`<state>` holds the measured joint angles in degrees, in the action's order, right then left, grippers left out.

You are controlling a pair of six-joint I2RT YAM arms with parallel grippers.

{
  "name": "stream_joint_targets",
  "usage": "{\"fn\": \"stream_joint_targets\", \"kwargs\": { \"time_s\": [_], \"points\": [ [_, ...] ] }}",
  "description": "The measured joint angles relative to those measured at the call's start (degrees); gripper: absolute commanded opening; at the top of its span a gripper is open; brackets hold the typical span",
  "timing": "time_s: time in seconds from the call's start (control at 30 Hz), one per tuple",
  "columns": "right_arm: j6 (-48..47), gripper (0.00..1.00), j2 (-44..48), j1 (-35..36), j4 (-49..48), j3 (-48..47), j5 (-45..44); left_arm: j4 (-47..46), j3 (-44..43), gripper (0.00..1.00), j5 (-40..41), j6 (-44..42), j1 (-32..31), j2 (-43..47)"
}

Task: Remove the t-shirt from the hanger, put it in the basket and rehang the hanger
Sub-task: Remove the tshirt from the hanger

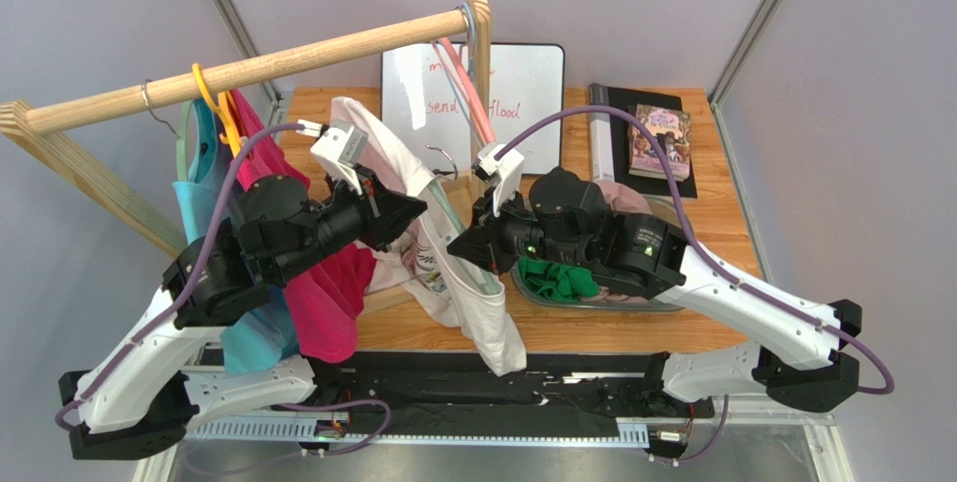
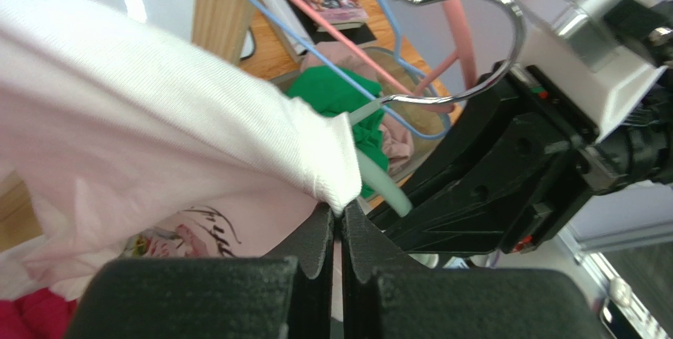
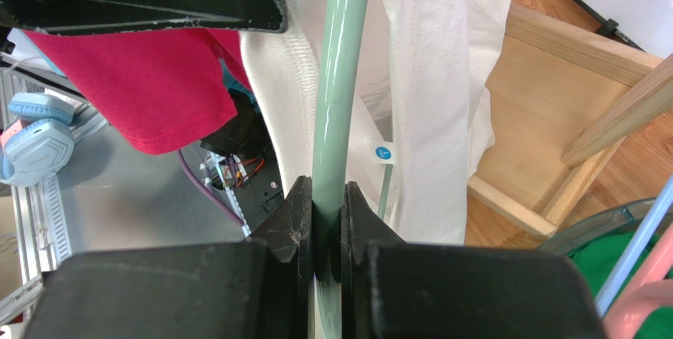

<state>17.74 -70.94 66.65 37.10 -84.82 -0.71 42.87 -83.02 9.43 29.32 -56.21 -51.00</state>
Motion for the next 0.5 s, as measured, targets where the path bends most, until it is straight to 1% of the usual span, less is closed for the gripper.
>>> {"fn": "stream_joint_targets", "kwargs": {
  "time_s": [0.03,0.07,0.1,0.13,0.17,0.2,0.27,0.3,0.33,0.37,0.4,0.43,0.5],
  "points": [
    [0.0,0.0,0.0,-0.1,-0.3,0.0,0.0,0.4,0.0,0.09,0.9,0.0,0.0,0.2],
    [0.1,0.0,0.0,-0.2,-0.8,0.0,0.1,1.3,0.0,0.26,2.4,0.2,-0.2,0.4],
    [0.2,0.0,0.0,-0.2,-1.2,0.0,0.1,2.7,-0.1,0.34,4.1,0.4,-0.3,0.6],
    [0.3,0.0,0.0,-0.2,-1.6,0.0,0.2,4.0,-0.2,0.52,5.9,0.6,-0.4,0.8],
    [0.4,0.0,0.0,-0.3,-1.9,0.0,0.2,5.1,-0.2,0.64,7.5,1.0,-0.4,1.2],
    [0.5,0.0,0.0,-0.4,-2.2,0.1,0.2,6.0,-0.2,0.66,8.5,0.7,-0.4,1.5],
    [0.5,0.0,-0.1,-0.6,-2.3,0.1,0.2,6.4,-0.1,0.66,9.6,1.0,-0.4,3.3],
    [0.5,0.0,-0.1,-0.7,-2.3,0.1,0.3,6.1,-0.1,0.64,9.6,0.7,-0.4,4.5],
    [0.5,0.0,-0.2,-0.7,-2.3,0.1,0.6,5.6,-0.1,0.59,9.4,0.4,-0.4,5.4],
    [0.5,0.0,-0.3,-0.7,-2.3,0.1,0.8,4.4,-0.1,0.48,8.9,-0.2,-0.4,6.4],
    [0.6,0.0,-0.4,-0.7,-2.3,0.1,1.2,3.8,-0.5,0.43,8.6,-0.5,-0.4,7.3],
    [0.7,0.0,-0.6,-0.7,-2.3,0.1,1.5,3.2,-1.3,0.35,8.1,-1.2,-0.4,7.6],
    [0.9,0.0,-0.9,-0.7,-2.3,0.1,2.1,1.7,-4.3,0.3,7.0,-2.8,-0.4,6.5]
  ]
}}
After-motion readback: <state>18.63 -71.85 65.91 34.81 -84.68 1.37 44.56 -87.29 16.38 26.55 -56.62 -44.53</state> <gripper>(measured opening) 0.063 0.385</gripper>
